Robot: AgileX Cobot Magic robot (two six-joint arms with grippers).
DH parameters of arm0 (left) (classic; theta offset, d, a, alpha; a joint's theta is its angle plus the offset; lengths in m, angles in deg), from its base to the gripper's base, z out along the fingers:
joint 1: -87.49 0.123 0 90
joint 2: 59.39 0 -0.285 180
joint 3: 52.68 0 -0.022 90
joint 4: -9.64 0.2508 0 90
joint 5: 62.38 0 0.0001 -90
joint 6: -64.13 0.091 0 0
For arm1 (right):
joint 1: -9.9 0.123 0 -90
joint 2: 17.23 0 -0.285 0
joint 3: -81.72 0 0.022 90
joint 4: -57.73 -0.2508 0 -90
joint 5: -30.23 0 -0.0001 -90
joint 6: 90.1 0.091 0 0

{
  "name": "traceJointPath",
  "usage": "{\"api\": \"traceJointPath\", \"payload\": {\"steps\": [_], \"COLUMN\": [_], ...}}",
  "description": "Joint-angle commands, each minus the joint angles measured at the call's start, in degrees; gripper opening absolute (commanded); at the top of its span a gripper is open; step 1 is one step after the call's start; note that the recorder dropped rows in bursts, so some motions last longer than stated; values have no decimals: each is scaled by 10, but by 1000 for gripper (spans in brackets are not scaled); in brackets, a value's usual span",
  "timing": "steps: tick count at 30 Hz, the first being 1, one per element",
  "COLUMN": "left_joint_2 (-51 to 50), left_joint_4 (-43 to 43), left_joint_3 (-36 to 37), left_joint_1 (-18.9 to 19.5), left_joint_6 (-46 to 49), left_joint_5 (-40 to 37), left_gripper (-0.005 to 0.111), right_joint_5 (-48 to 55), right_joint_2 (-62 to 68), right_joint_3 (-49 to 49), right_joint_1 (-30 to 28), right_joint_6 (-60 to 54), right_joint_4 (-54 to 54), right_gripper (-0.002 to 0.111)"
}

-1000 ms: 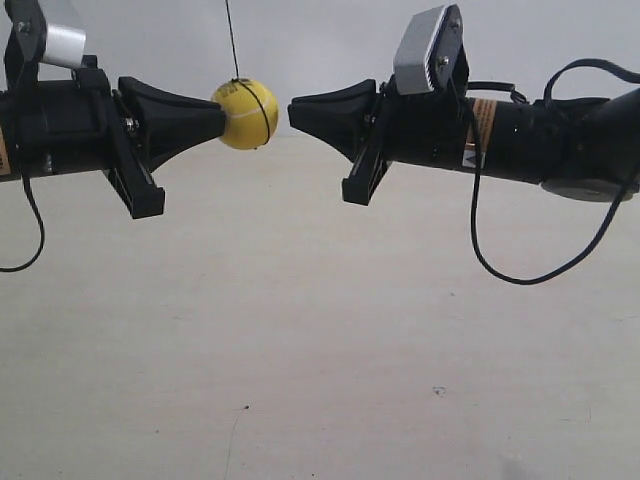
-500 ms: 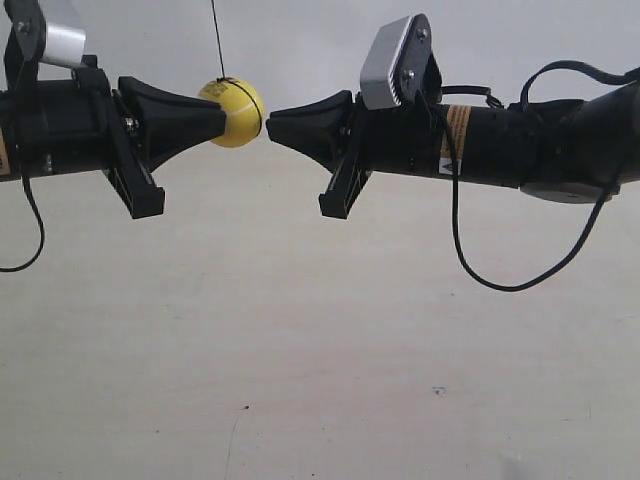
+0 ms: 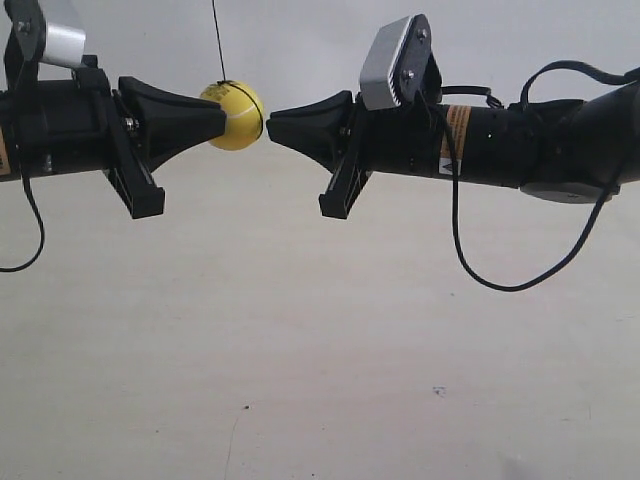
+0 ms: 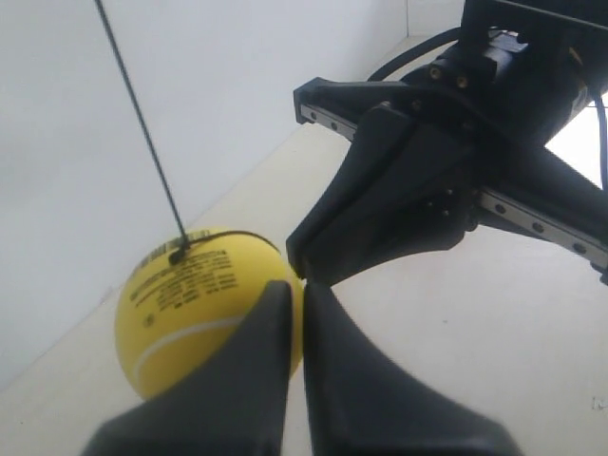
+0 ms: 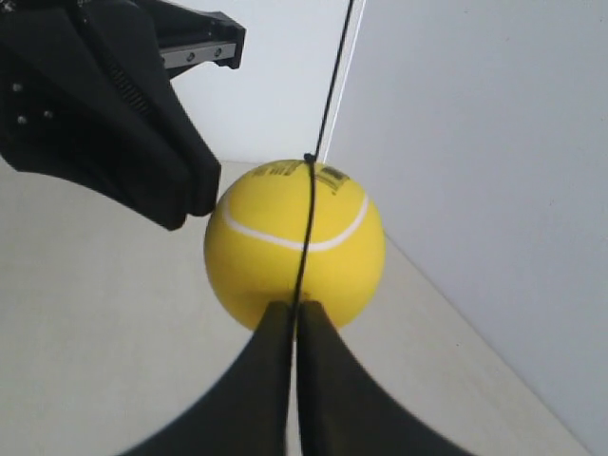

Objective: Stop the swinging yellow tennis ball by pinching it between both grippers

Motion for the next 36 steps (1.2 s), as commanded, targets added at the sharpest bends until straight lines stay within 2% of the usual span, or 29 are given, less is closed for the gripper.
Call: {"api": "traceJointPath", "payload": {"steps": [1, 36], "left_joint_2": [5, 5], "left_joint_4": [-3, -3], "left_joint_3": [3, 3], "left_joint_1": [-2, -2], "left_joint_6": [2, -2], "left_joint_5": [5, -6], "left_gripper": [5, 5], "right_joint_5": [-2, -2], "right_joint_2": [0, 0], "right_joint_3": [-4, -4], "right_joint_1": [1, 1], "right_joint_6": [-5, -10], "right_joint_4": [-2, -3], "right_gripper": [0, 0]}}
